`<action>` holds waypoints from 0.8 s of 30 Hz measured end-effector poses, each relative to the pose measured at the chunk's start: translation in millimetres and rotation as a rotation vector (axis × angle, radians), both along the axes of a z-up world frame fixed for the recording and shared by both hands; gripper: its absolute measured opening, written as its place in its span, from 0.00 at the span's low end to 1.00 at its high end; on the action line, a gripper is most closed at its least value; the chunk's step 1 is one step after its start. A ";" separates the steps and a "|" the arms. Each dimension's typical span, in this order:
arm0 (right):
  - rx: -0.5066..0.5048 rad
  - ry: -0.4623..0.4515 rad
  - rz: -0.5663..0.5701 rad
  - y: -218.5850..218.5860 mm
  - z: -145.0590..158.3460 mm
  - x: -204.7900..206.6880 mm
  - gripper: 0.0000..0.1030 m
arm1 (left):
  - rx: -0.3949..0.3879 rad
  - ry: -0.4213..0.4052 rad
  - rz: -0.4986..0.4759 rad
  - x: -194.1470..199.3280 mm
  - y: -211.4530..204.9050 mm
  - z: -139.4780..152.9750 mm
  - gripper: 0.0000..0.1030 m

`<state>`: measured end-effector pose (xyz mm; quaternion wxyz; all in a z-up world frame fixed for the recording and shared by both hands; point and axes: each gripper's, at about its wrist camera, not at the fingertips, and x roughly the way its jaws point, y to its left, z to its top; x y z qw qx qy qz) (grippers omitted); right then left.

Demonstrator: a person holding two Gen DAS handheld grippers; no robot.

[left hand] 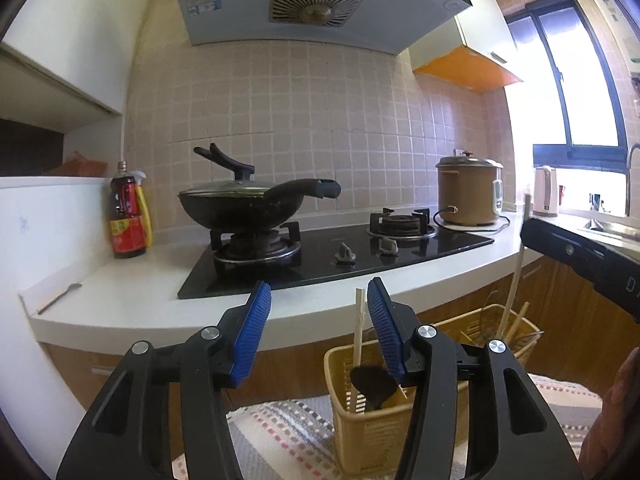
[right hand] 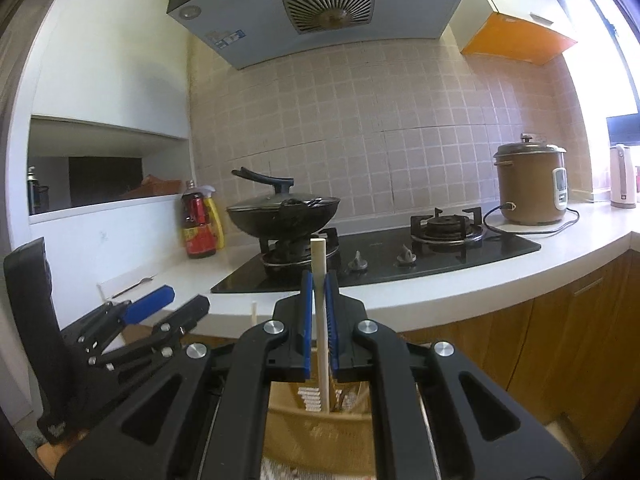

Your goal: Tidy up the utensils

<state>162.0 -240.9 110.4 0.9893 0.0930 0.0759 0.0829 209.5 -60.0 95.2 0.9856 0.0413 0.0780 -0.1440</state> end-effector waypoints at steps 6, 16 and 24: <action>-0.024 0.011 0.000 -2.7 11.8 -29.4 0.20 | -0.063 0.004 0.009 -31.7 23.1 16.0 0.52; -0.042 0.070 -0.003 -2.5 6.3 -91.1 0.43 | -0.099 0.065 0.027 -99.5 52.1 14.3 0.60; -0.083 0.135 -0.038 9.7 -29.3 -136.6 0.59 | -0.130 0.145 0.059 -148.3 62.3 -14.1 0.75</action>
